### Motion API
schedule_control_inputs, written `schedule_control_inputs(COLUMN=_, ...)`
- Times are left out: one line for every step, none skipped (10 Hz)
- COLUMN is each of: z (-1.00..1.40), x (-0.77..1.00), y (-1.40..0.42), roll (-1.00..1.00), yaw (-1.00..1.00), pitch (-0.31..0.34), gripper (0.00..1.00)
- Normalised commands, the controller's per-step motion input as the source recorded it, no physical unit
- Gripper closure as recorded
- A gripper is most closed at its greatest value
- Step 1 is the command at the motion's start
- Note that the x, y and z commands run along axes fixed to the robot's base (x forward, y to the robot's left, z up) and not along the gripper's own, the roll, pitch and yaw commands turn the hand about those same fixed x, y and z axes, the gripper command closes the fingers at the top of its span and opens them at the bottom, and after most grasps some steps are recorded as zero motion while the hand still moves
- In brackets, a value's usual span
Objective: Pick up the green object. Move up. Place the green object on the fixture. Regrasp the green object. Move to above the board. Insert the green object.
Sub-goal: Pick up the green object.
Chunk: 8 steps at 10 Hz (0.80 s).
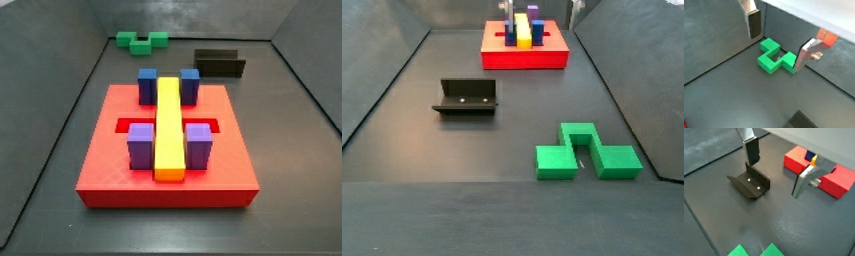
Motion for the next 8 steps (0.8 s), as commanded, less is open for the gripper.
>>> schedule_control_inputs(z=-0.50, x=-0.34, y=0.22, roll=-0.02, yaw=-0.12, pitch=-0.189, gripper=0.00)
schedule_control_inputs(z=-0.51, x=-0.48, y=0.30, roll=0.06, yaw=-0.27, pitch=-0.123, gripper=0.00)
schedule_control_inputs(z=-0.58, x=-0.57, y=0.35, roll=0.07, yaw=-0.27, pitch=-0.143, gripper=0.00)
schedule_control_inputs(z=-0.58, x=-0.54, y=0.37, roll=0.05, yaw=-0.22, pitch=-0.147, gripper=0.00)
schedule_control_inputs(z=-0.57, x=-0.49, y=0.38, roll=0.02, yaw=-0.18, pitch=-0.149, gripper=0.00)
schedule_control_inputs(z=-0.58, x=-0.35, y=0.40, roll=0.04, yaw=-0.06, pitch=-0.164, gripper=0.00)
schedule_control_inputs(z=-0.55, x=-0.10, y=0.39, roll=0.05, yaw=0.07, pitch=-0.163, gripper=0.00)
schedule_control_inputs(z=-0.51, x=-0.03, y=0.36, roll=0.03, yaw=0.11, pitch=-0.156, gripper=0.00)
